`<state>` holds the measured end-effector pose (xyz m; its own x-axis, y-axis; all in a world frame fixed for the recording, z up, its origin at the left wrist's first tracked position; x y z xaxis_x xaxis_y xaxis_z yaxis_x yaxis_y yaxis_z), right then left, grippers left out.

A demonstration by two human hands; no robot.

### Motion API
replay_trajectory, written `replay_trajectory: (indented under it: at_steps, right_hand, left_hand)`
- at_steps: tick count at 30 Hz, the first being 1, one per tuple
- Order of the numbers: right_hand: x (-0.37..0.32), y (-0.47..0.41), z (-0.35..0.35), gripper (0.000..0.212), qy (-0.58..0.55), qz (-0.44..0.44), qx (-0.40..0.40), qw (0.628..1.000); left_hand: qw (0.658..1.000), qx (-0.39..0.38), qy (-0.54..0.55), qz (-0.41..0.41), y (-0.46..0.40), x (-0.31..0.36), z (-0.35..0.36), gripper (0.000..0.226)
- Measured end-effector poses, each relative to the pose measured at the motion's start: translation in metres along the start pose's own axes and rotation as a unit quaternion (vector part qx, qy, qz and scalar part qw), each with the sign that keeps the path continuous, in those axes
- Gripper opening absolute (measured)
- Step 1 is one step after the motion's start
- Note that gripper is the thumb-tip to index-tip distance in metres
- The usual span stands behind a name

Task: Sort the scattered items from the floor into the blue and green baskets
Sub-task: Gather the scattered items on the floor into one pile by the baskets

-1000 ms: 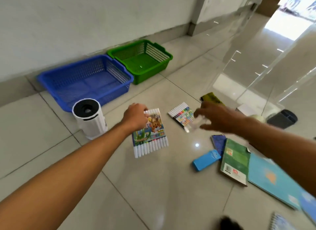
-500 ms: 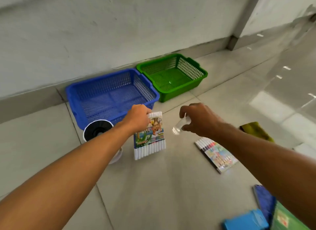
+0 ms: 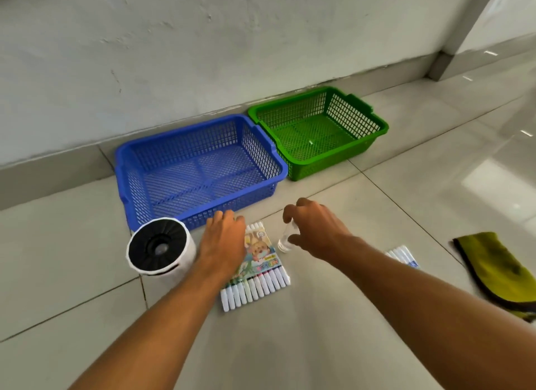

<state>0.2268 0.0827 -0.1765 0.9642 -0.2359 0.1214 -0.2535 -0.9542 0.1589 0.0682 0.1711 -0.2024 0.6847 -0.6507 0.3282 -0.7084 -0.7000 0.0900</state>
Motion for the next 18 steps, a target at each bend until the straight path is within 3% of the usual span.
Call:
replay_trajectory:
  at_steps: [1, 3, 6, 12, 16, 18]
  right_hand:
    - [-0.002, 0.0, 0.002, 0.046, 0.0, 0.002, 0.004, 1.0]
    - [-0.004, 0.001, 0.003, 0.052, 0.001, 0.007, 0.013, 1.0]
    - [0.0, 0.006, 0.003, 0.066, -0.011, 0.014, 0.015, 1.0]
    - [0.037, 0.033, 0.012, 0.089, -0.052, 0.04, -0.011, 0.998]
    - [0.08, 0.073, 0.022, 0.084, -0.038, 0.091, -0.044, 0.994]
    - [0.103, 0.098, 0.029, 0.082, -0.031, 0.116, -0.063, 0.991]
  left_hand:
    - [0.999, 0.0, 0.036, 0.016, 0.004, 0.002, 0.005, 0.04]
    - [0.992, -0.071, 0.093, 0.036, 0.011, 0.006, 0.017, 0.065]
    - [0.982, -0.182, 0.019, 0.044, 0.02, 0.009, 0.034, 0.095]
    - [0.984, -0.175, -0.021, -0.002, 0.024, 0.011, 0.03, 0.096]
    - [0.987, -0.143, -0.061, -0.042, 0.037, 0.042, 0.026, 0.081]
    - [0.971, -0.19, -0.119, -0.076, 0.043, 0.068, 0.017, 0.078]
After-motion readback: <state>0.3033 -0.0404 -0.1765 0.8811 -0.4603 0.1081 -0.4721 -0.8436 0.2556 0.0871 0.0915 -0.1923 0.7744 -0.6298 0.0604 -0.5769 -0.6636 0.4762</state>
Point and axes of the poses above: each hand's wrist, its own y-axis away from the middle knuckle, its own z-axis out of the palm, x = y × z, the point moved 1 cm from there along -y, towards the middle knuckle, and after that the axes turned 15 degrees about y, right-handed, at the moved point
